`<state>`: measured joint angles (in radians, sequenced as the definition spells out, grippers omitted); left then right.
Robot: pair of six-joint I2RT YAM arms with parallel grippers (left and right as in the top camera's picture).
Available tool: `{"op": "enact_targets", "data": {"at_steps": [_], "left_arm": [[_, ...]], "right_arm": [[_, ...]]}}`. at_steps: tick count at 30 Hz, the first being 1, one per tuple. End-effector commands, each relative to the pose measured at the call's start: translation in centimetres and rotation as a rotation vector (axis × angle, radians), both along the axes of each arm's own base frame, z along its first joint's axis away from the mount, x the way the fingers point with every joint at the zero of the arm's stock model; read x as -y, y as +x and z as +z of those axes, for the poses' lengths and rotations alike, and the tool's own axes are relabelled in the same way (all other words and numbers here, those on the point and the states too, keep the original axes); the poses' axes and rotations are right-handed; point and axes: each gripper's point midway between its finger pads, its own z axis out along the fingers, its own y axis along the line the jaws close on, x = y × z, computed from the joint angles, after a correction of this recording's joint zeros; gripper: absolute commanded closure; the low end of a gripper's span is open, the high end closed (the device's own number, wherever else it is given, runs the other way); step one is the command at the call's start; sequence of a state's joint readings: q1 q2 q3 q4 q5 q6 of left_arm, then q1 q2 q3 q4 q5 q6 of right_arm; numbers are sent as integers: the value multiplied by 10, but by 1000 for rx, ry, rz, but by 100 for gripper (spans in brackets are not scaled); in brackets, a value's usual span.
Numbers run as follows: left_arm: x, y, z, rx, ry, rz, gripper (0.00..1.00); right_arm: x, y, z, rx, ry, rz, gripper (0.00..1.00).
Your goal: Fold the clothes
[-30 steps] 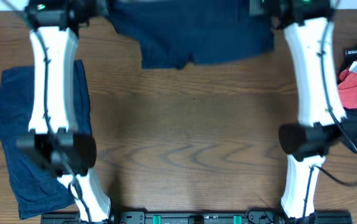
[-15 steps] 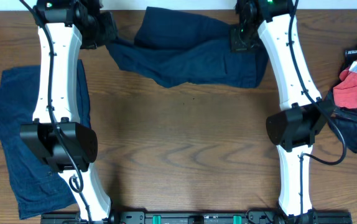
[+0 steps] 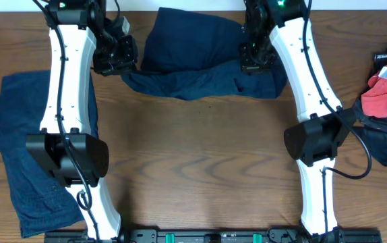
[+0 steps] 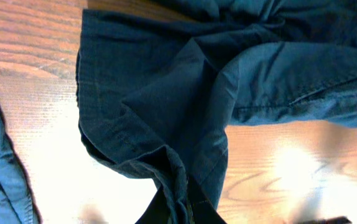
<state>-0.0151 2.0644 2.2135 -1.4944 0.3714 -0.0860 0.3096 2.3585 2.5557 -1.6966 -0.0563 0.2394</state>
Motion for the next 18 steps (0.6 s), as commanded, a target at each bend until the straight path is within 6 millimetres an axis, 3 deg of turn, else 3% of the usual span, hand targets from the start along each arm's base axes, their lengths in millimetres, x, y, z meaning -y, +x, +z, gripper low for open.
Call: {"op": "enact_targets", "data": {"at_steps": [1,4,11,18], "left_arm": [[-1,-7,17,36,-5,-30,94],[0,-14,16,18,0,-68,94],[-2,-28,13,-41,6,-67,94],[-1,-44,10,-115,4,-69,94]], "right_arm": [[-5,-8,7,-4,12,-8,99],[-3,-8,6,-2,-5,3,99],[-9,-18,29,44,9,33,99],[4,-51,19,-53,-35,18,99]]}}
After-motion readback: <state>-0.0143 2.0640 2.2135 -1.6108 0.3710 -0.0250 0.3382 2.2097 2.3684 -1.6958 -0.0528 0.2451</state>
